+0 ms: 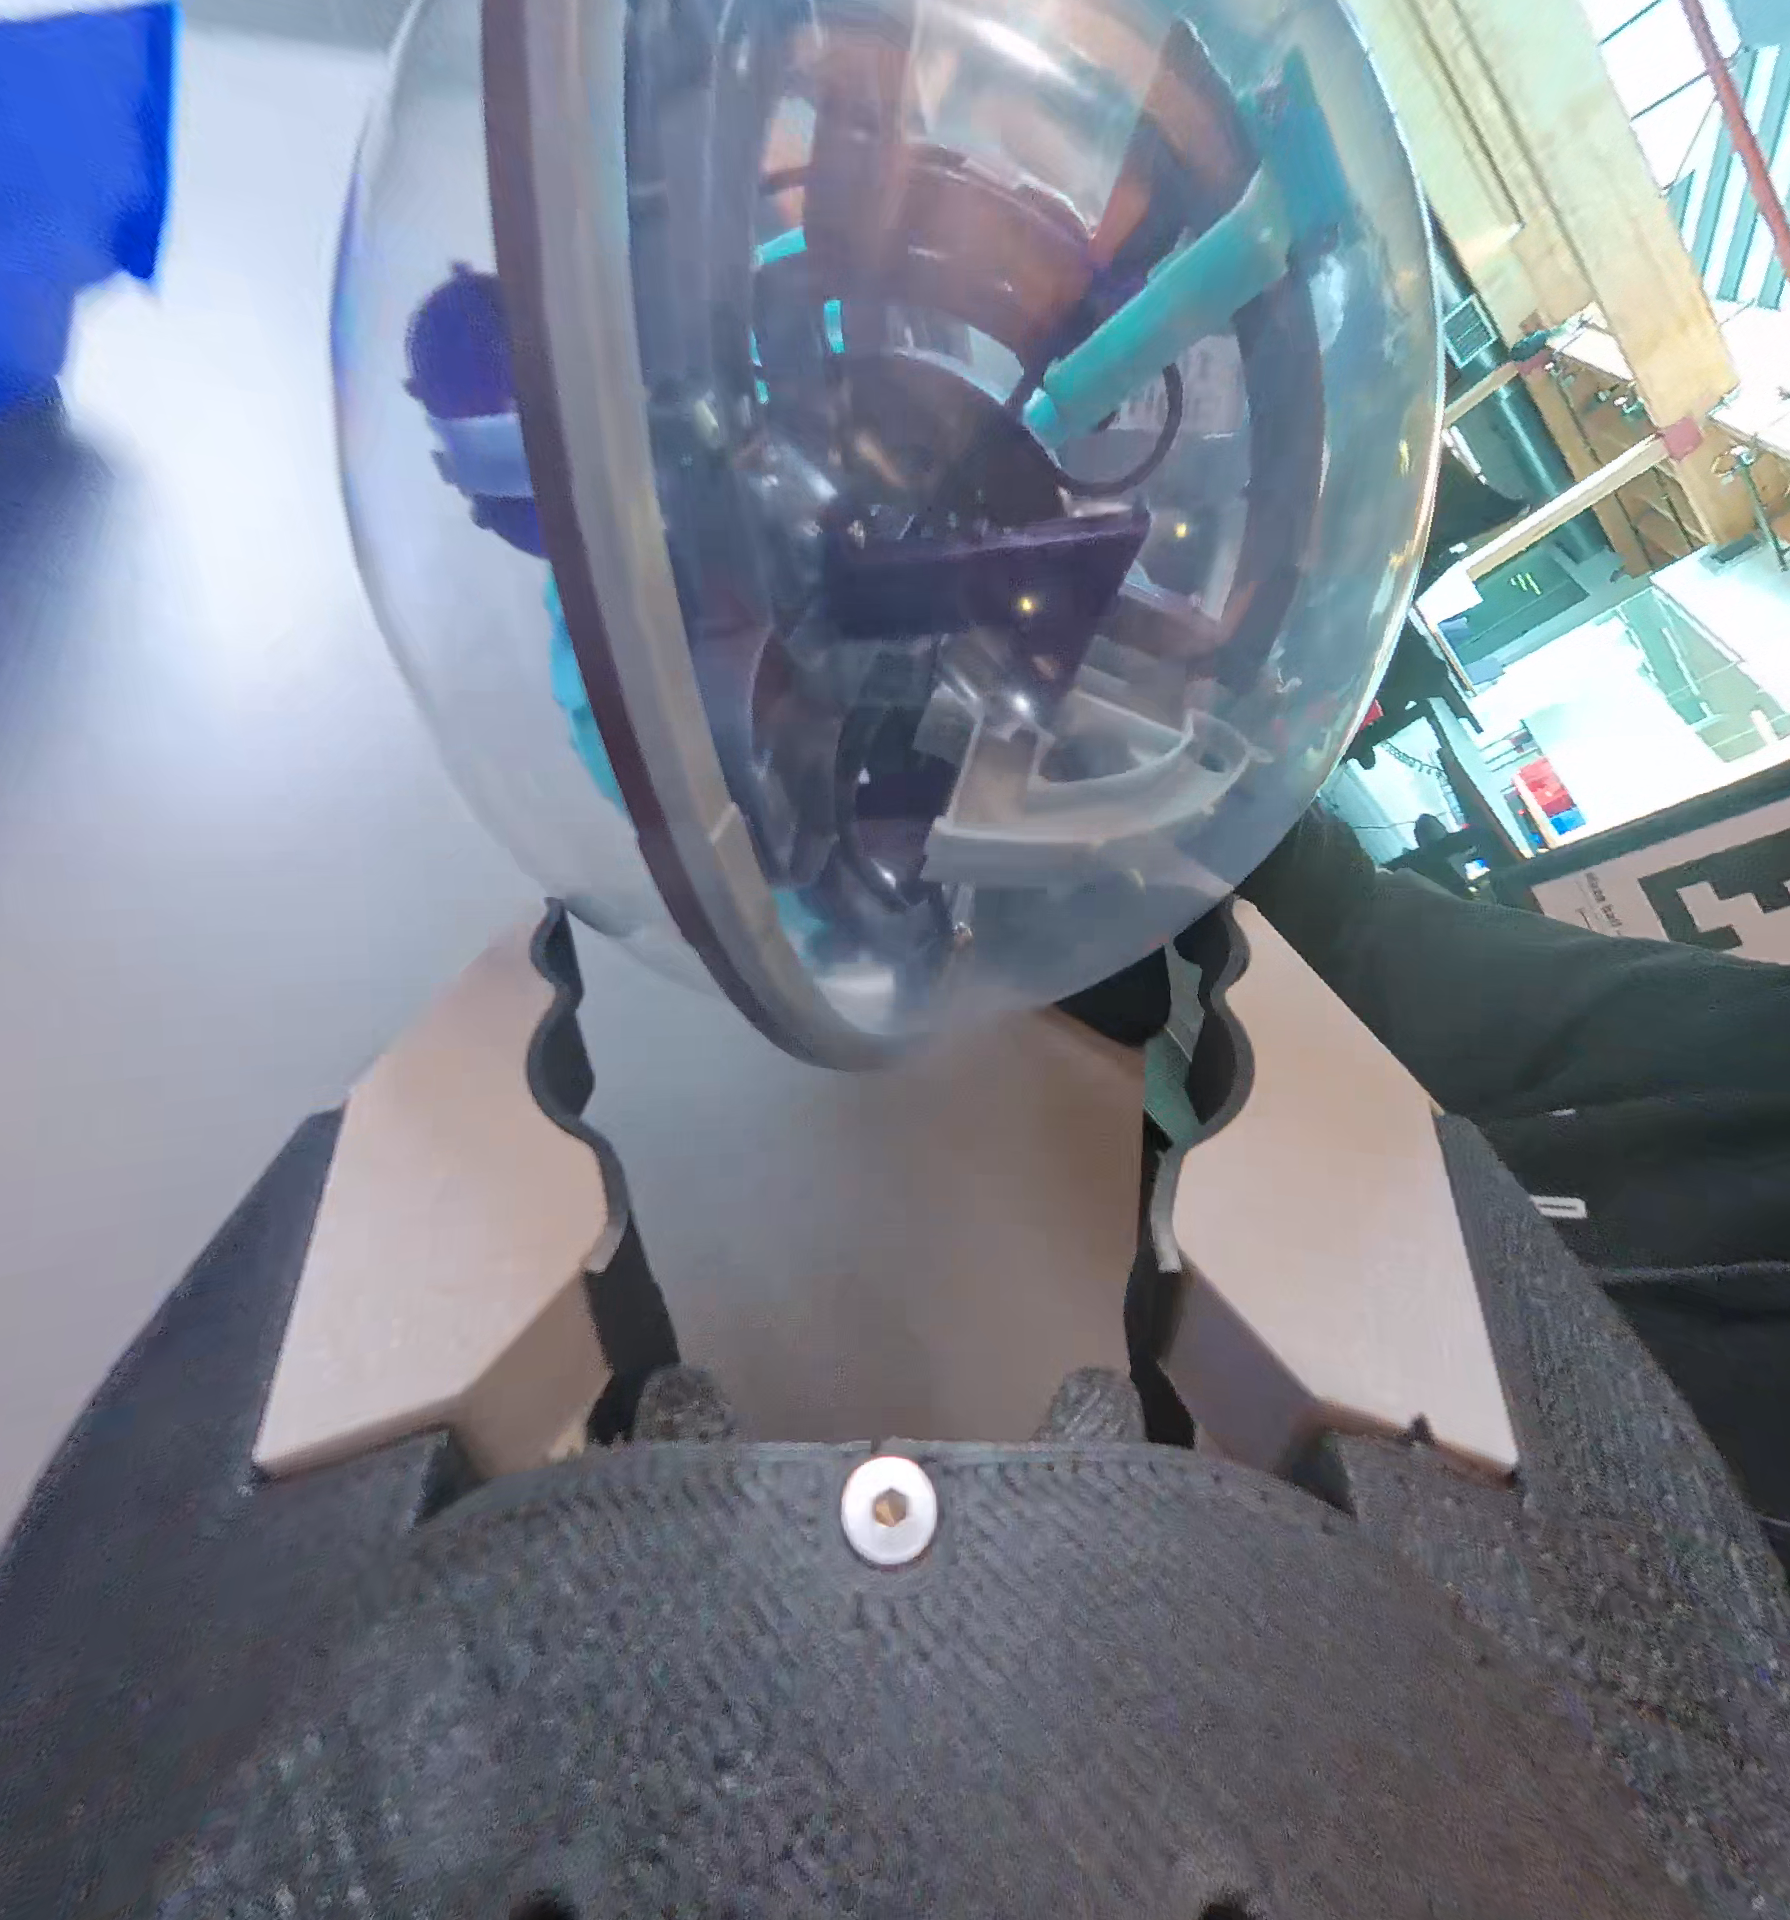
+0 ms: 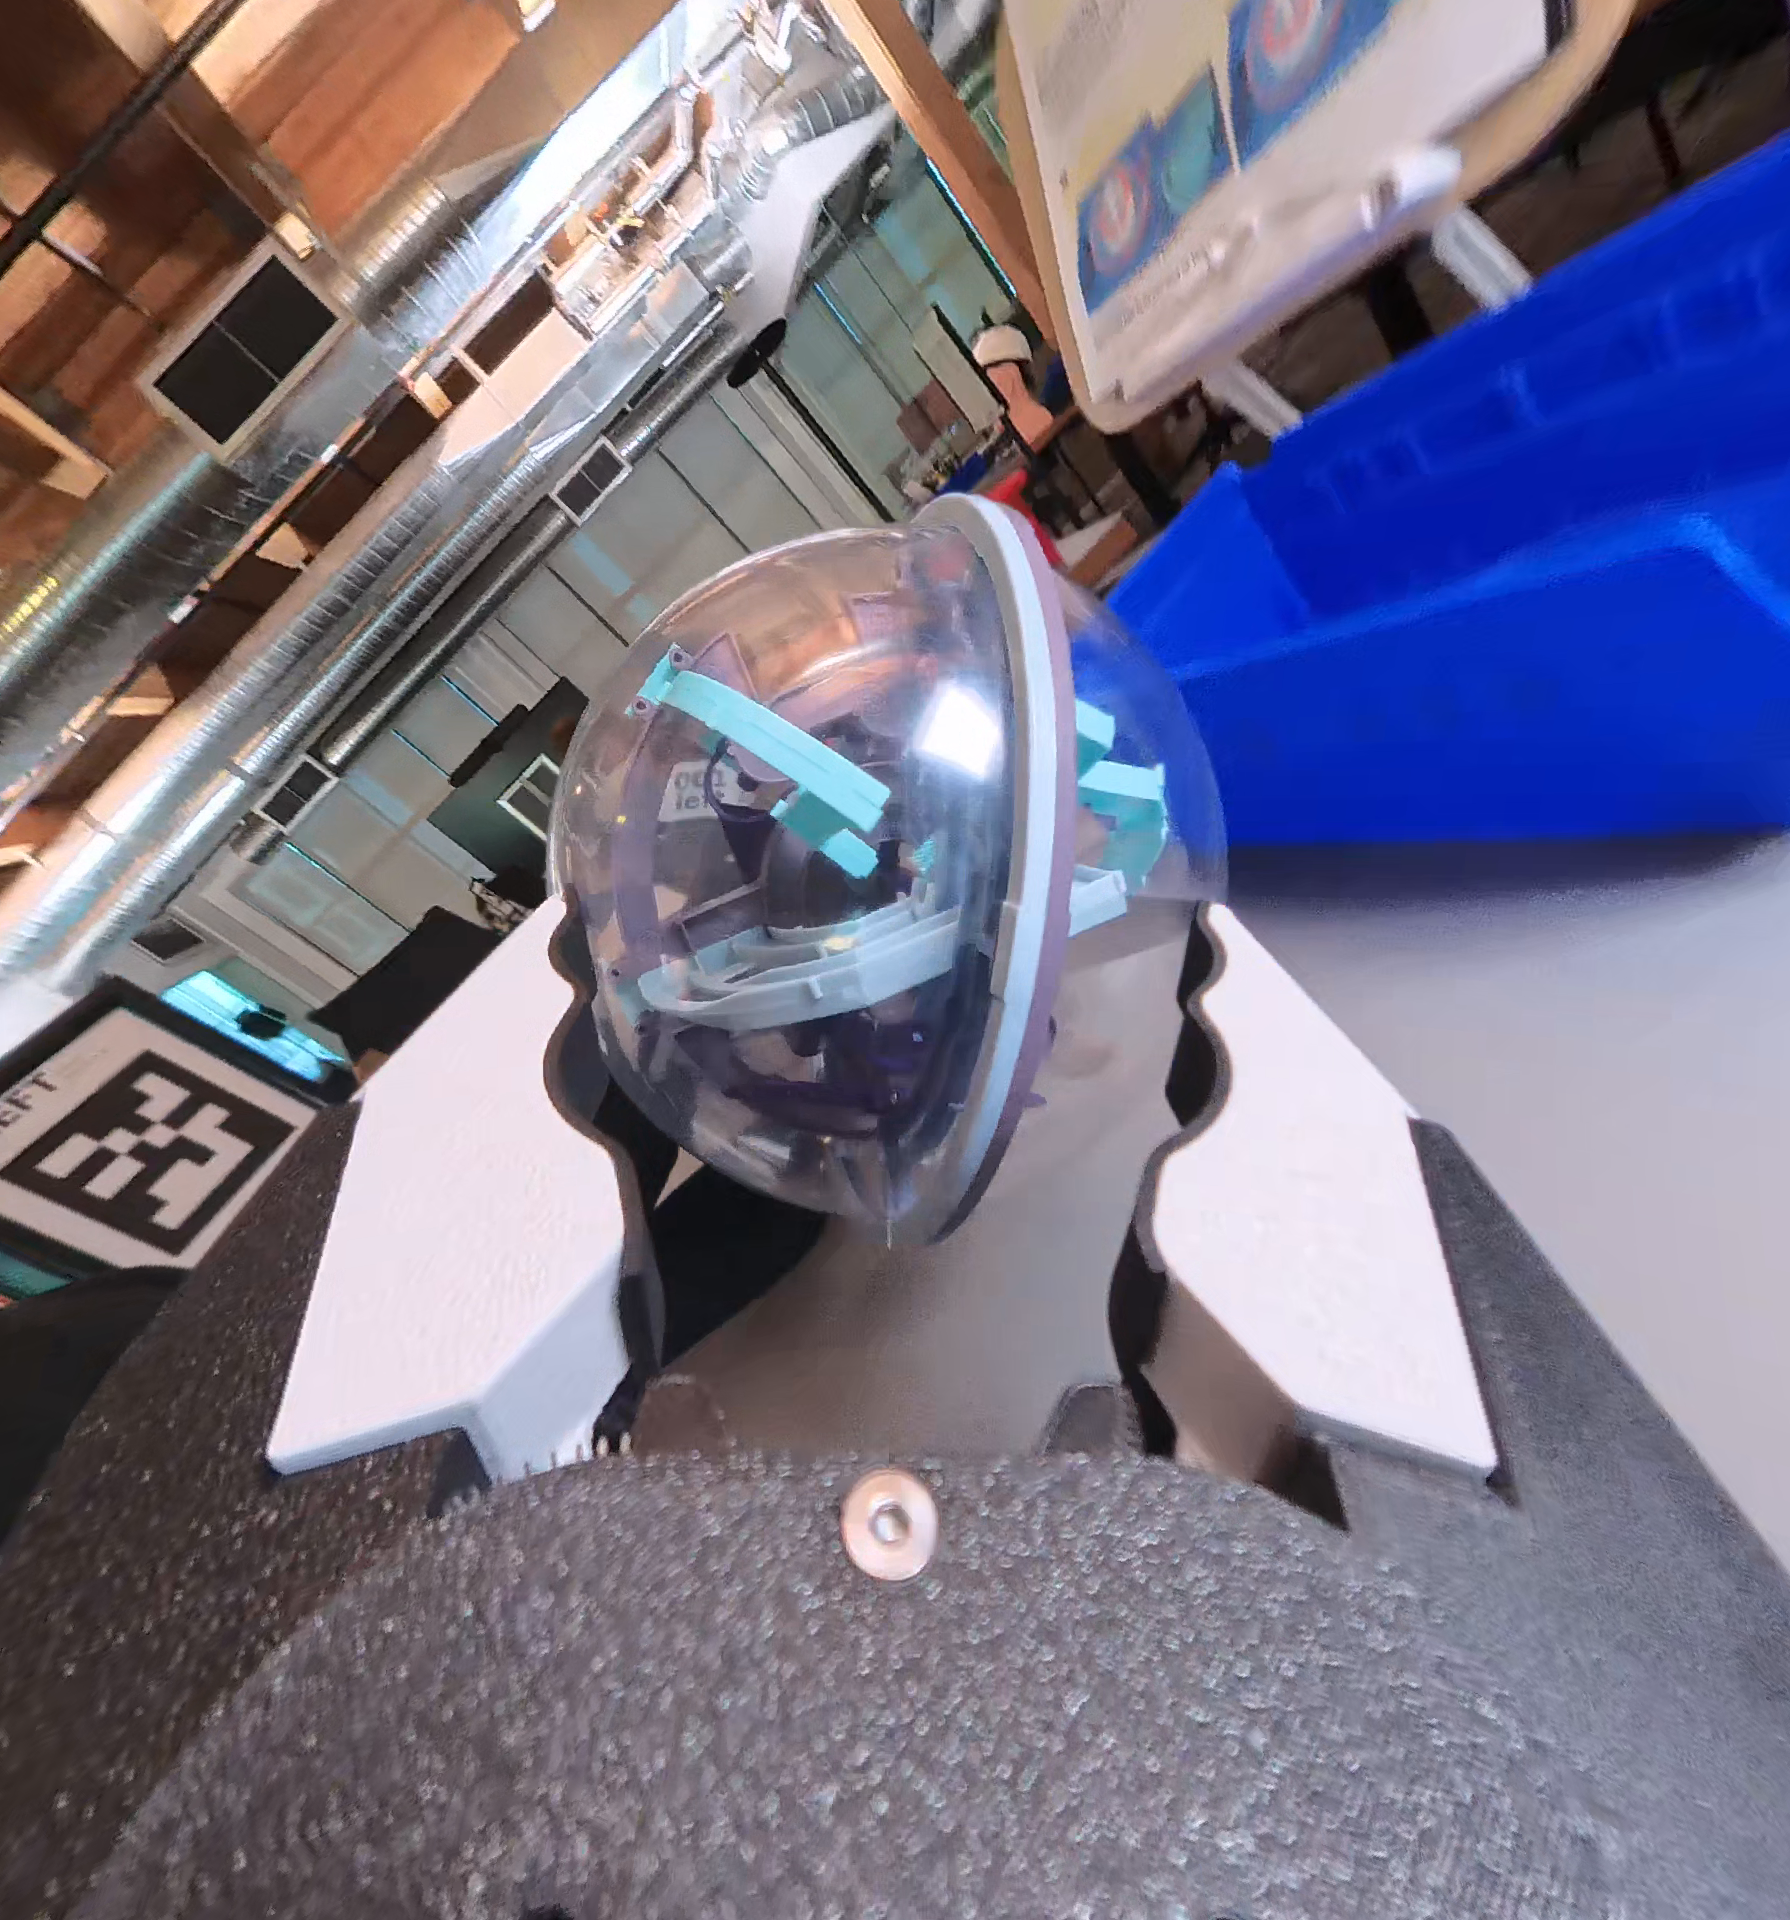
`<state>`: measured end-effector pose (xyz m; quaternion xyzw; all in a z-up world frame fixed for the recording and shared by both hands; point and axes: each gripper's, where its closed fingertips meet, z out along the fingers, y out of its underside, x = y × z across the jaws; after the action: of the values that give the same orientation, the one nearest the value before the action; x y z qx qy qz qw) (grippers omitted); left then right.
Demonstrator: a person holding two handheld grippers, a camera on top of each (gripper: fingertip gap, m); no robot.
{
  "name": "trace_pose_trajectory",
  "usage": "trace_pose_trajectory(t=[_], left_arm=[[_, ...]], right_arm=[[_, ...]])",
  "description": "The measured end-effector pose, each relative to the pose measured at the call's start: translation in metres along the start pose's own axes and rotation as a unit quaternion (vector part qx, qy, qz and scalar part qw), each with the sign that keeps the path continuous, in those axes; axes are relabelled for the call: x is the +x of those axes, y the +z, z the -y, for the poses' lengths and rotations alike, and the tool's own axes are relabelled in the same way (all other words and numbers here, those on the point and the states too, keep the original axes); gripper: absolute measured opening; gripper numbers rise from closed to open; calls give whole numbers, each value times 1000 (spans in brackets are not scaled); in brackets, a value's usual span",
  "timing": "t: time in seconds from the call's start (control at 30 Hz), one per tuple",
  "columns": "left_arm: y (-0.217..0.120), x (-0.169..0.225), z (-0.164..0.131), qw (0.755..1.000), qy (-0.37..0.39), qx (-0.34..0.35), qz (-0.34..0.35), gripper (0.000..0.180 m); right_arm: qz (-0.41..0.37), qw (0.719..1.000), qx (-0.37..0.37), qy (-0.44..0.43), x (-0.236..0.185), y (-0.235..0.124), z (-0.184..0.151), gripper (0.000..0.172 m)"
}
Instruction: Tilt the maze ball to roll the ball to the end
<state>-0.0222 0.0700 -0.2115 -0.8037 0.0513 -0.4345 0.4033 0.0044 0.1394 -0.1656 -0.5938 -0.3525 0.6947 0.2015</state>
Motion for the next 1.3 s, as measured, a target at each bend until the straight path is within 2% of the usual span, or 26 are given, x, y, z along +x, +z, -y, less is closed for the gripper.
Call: trace_pose_trajectory(t=[0.17,0.33,0.53,0.63,0.7,0.77,0.83,0.93,1.03,1.13,1.2,1.3], left_arm=[[5,3,-49,998,-50,-47,-2,118],[9,8,-76,995,-72,-72,-14,118],[13,11,-94,993,-75,-90,-32,111],[8,10,-93,994,-59,-87,-34,115],[0,-1,-84,997,-17,-78,4,122],[-8,-8,-61,995,71,-41,50,135],[-10,0,-39,984,162,-6,74,140],[3,6,-26,955,275,-6,110,147],[17,2,-25,950,296,-25,101,147],[19,-6,-22,962,262,-27,78,147],[20,-10,-23,970,233,-29,61,147],[21,-13,-25,979,200,-30,38,146]], right_arm=[[-11,997,-41,67,5,-13,-50,110],[-26,992,-77,100,3,-24,-79,110],[-25,988,-75,134,9,-32,-87,109],[-25,987,-69,140,12,-34,-84,107],[-26,988,-66,140,13,-35,-81,104],[-26,988,-62,141,15,-36,-78,101],[-28,988,-54,140,17,-36,-74,99],[-27,990,-55,130,17,-33,-72,98],[-21,995,-64,78,12,-29,-71,100],[-21,992,-97,-80,6,-29,-79,112],[-24,974,-120,-190,3,-31,-86,116],[-44,925,-154,-346,7,-33,-94,121]])
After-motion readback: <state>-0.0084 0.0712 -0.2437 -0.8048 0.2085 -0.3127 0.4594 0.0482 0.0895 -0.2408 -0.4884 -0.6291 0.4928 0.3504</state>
